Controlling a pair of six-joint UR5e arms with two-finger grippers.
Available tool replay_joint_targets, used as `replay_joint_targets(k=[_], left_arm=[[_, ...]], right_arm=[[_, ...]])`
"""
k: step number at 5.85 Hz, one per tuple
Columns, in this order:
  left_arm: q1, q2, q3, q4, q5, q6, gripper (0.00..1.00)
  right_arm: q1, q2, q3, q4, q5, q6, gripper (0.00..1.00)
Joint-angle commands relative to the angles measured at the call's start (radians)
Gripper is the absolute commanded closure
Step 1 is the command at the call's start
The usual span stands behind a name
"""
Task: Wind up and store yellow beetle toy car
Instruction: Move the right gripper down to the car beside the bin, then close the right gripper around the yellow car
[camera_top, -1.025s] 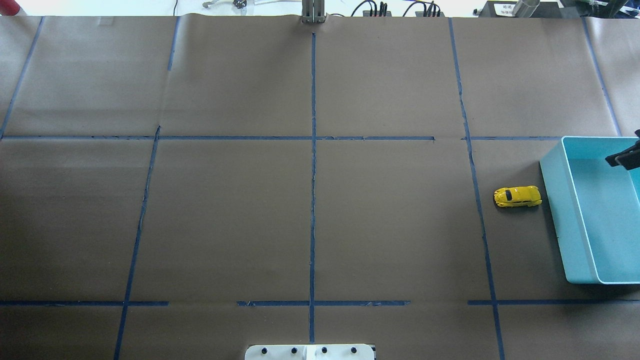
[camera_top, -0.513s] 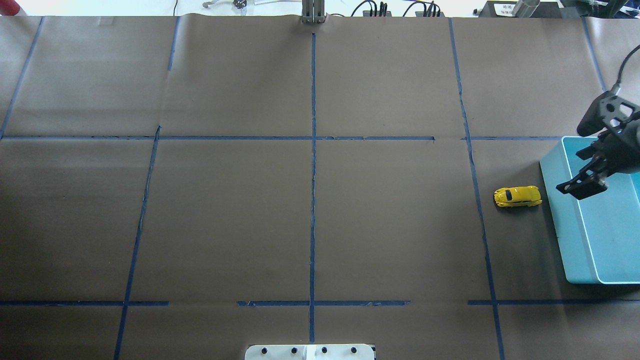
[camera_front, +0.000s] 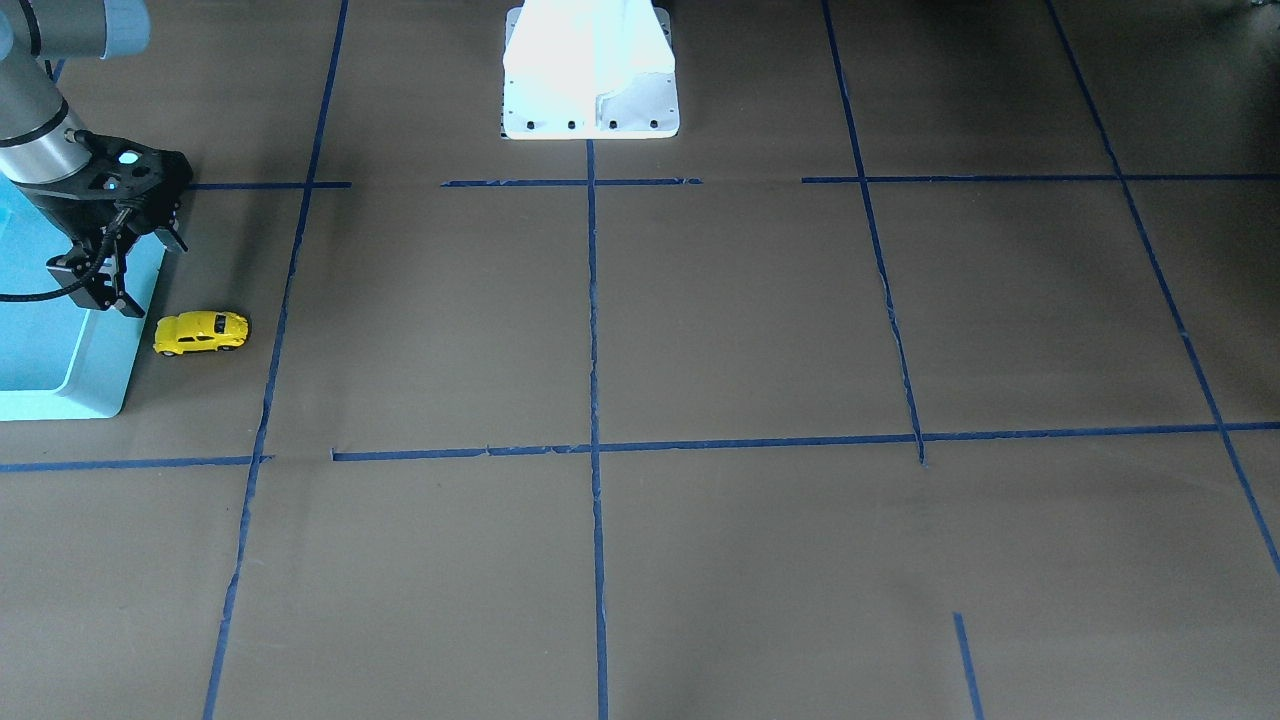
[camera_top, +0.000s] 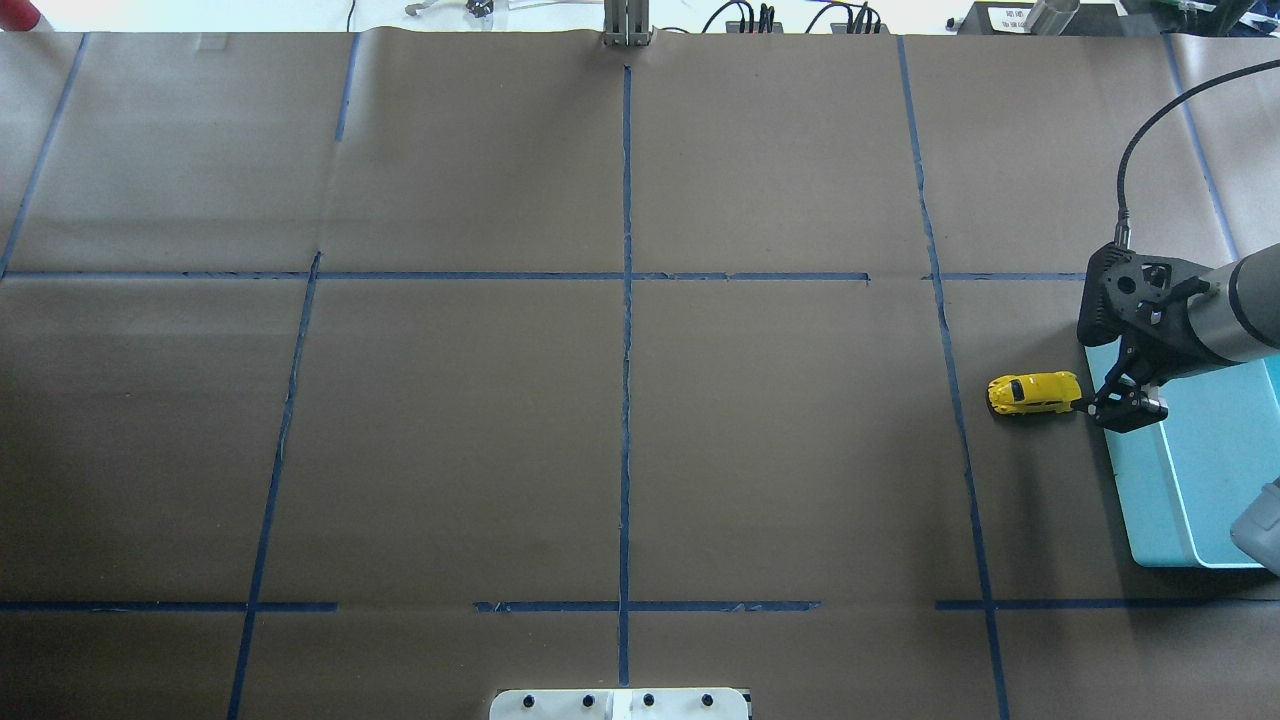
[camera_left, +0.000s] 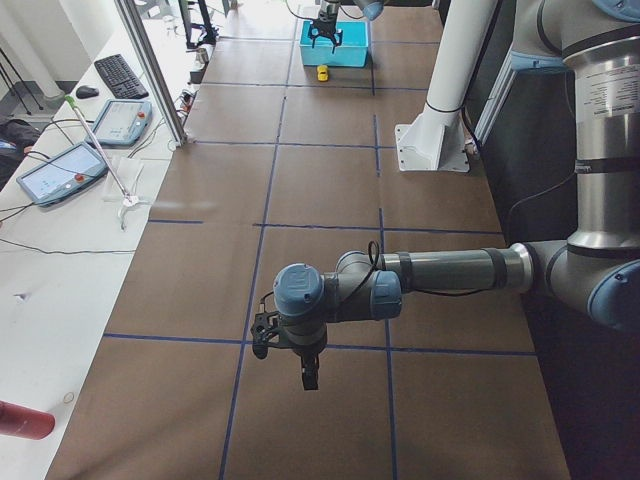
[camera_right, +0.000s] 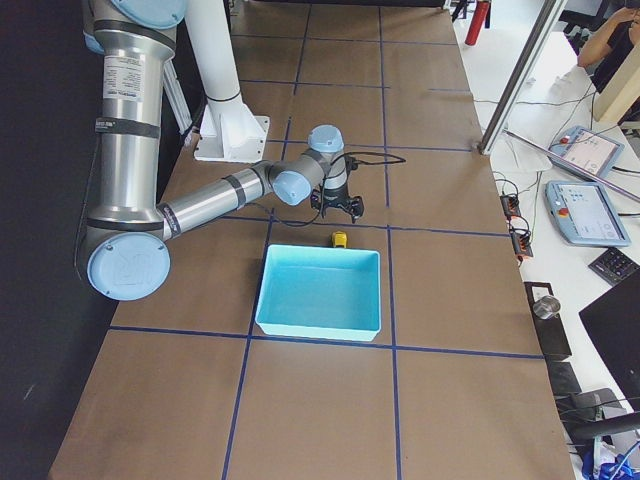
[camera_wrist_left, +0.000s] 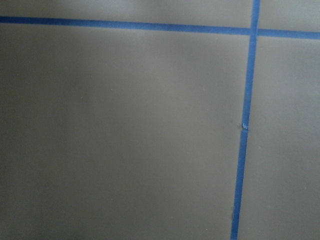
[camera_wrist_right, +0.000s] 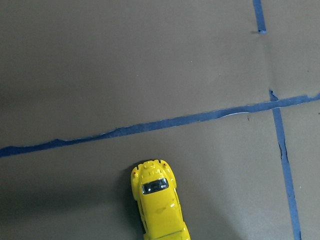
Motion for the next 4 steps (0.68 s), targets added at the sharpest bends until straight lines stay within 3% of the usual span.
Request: replay_joint_targets(k=[1, 2, 4], left_arm=[[-0.001, -0.012, -0.005, -0.018, -0.003, -0.062, 0.0], [-0.001, -0.012, -0.041, -0.024, -0.02, -0.134, 0.0], [0.001, -0.015, -0.065, -0.024, -0.052, -0.142, 0.0]], right_arm=[[-0.057, 0.05, -0.054, -0.003, -0.001, -0.027, 0.0], [-0.057, 0.034, -0.046, 0.0, -0.009, -0.039, 0.0], [-0.068, 0.037, -0.081, -0.001, -0.023, -0.234, 0.0]])
